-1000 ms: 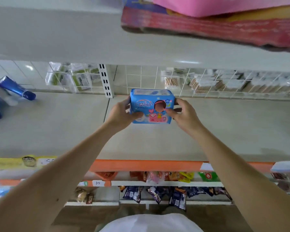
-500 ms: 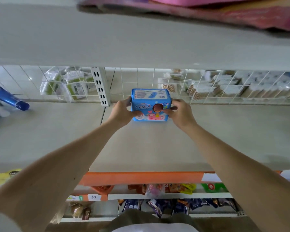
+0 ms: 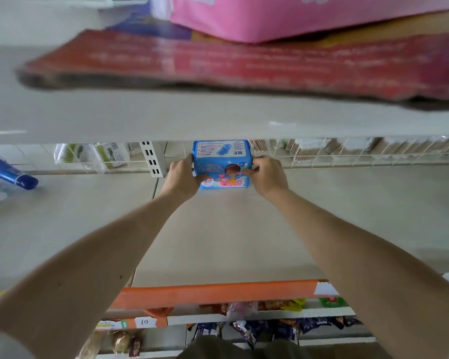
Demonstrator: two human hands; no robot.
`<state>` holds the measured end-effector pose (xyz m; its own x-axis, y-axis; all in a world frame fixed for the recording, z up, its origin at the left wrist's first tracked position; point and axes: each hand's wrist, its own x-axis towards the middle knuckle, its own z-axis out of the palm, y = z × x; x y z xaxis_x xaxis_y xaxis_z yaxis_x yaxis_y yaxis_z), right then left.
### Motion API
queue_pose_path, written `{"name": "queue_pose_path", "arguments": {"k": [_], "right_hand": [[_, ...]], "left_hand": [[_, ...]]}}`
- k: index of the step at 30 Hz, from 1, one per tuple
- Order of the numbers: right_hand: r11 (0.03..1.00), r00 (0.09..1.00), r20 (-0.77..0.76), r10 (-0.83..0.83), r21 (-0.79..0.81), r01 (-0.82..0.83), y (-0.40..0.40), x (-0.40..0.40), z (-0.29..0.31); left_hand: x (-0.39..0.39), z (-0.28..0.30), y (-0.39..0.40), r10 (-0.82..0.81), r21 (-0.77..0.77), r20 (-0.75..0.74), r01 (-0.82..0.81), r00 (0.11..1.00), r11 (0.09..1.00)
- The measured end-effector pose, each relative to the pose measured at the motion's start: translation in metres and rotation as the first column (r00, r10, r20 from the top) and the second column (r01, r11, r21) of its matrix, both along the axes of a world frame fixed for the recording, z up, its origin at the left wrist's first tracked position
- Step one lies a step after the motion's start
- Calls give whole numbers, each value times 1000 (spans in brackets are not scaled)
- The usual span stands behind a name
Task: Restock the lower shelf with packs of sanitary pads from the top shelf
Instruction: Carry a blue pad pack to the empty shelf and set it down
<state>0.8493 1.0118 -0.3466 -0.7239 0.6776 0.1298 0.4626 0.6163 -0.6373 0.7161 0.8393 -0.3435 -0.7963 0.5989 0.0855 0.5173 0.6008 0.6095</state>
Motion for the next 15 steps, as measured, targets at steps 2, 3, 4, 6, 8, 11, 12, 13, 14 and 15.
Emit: {"name": "queue_pose_path", "arguments": {"k": [2, 3, 4, 6, 8, 11, 12, 13, 14, 15], "right_hand": [[1000, 999, 33, -4, -10, 4, -2, 2, 5], [1000, 999, 34, 4, -15, -3, -5, 6, 8], [1000, 1000, 18, 11, -22, -11, -9, 11, 9], [999, 999, -48, 7, -33, -9, -22, 26, 13], [1000, 995, -100, 18, 16, -16, -39, 45, 17], [990, 993, -103, 61, 130, -47, -57, 72, 18], [988, 994, -83, 65, 148, -53, -61, 80, 18], [987, 997, -51, 66, 151, -57, -64, 87, 20], [989, 998, -22, 65, 136, -61, -67, 93, 22], [991, 998, -3, 71, 115, -70, -70, 100, 24]], "left_hand": [[2, 2, -2, 8, -38, 8, -8, 1000, 999], [5, 4, -5, 17, -66, 5, -16, 1000, 998], [10, 5, -8, 35, -94, -9, -35, 999, 995], [25, 7, -17, 88, -98, -57, -93, 995, 991], [44, 6, -27, 85, -27, -108, -88, 991, 996], [69, 3, -37, -16, 61, -178, 27, 984, 998], [77, 2, -39, -55, 54, -195, 67, 979, 996], [86, 3, -40, -89, 32, -207, 98, 974, 995], [94, 4, -41, -115, 4, -214, 119, 970, 993], [103, 7, -42, -133, -19, -221, 132, 966, 991]]}}
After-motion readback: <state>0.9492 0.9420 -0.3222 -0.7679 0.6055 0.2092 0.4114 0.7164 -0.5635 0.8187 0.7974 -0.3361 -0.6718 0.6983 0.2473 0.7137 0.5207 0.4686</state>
